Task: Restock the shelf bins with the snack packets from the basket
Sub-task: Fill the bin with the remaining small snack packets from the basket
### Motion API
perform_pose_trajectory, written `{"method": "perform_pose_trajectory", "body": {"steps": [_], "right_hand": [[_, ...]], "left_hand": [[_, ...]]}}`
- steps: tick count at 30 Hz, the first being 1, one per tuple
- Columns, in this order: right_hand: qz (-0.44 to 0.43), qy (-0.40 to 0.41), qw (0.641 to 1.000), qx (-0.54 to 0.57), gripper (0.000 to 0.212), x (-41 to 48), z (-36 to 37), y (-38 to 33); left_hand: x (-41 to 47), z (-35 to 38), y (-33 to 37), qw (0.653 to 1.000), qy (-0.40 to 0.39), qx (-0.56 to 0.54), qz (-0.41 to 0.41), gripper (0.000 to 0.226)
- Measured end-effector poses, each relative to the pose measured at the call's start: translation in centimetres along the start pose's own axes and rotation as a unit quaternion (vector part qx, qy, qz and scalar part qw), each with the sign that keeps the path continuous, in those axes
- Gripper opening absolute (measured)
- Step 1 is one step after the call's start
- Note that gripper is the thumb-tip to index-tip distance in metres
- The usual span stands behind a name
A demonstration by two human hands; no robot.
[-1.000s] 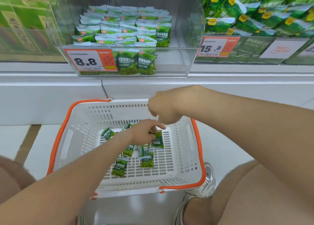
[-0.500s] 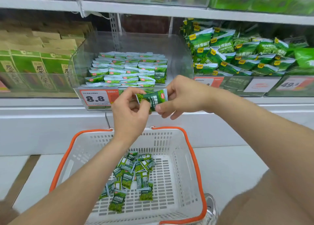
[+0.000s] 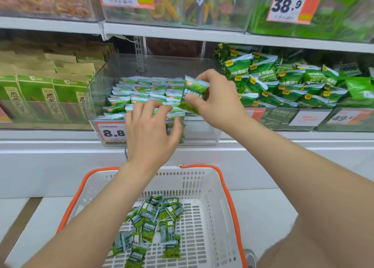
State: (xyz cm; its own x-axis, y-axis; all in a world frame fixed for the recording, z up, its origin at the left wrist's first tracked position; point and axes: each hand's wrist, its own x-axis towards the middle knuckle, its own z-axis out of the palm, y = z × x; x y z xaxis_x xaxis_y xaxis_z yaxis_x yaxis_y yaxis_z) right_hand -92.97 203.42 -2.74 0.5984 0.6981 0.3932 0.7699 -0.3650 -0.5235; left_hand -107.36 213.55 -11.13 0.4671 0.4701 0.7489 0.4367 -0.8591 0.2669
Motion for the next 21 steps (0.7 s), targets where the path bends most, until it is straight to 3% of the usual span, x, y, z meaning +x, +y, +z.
{"method": "perform_pose_trajectory", "body": {"steps": [2, 6, 9, 12, 18, 21], "right_hand": [[0.006, 0.010, 0.997, -0.078, 0.044, 0.9, 0.0, -0.2], [0.049, -0.104, 0.971, -0.212, 0.032, 3.1, 2.0, 0.3], [0.084, -0.185, 0.953, -0.224, 0.021, 4.9, 3.7, 1.0], [0.116, -0.216, 0.942, -0.231, 0.017, 6.9, 5.1, 1.8], [0.152, -0.171, 0.953, -0.200, 0.041, 8.9, 7.2, 2.6], [0.164, -0.117, 0.949, -0.241, 0.061, 8.7, 7.6, 3.1]], "left_hand": [[0.2, 0.3, -0.5, 0.999, -0.030, 0.029, -0.007, 0.037], [0.0, 1.0, -0.9, 0.996, -0.047, 0.079, 0.004, 0.055], [-0.2, 1.4, -1.1, 0.995, -0.023, 0.094, 0.024, 0.056], [-0.2, 1.7, -1.2, 0.995, -0.005, 0.091, 0.029, 0.056], [-0.4, 2.0, -1.5, 0.996, 0.026, 0.081, 0.041, 0.050], [-0.5, 2.1, -1.7, 0.996, 0.027, 0.075, 0.044, 0.050]]}}
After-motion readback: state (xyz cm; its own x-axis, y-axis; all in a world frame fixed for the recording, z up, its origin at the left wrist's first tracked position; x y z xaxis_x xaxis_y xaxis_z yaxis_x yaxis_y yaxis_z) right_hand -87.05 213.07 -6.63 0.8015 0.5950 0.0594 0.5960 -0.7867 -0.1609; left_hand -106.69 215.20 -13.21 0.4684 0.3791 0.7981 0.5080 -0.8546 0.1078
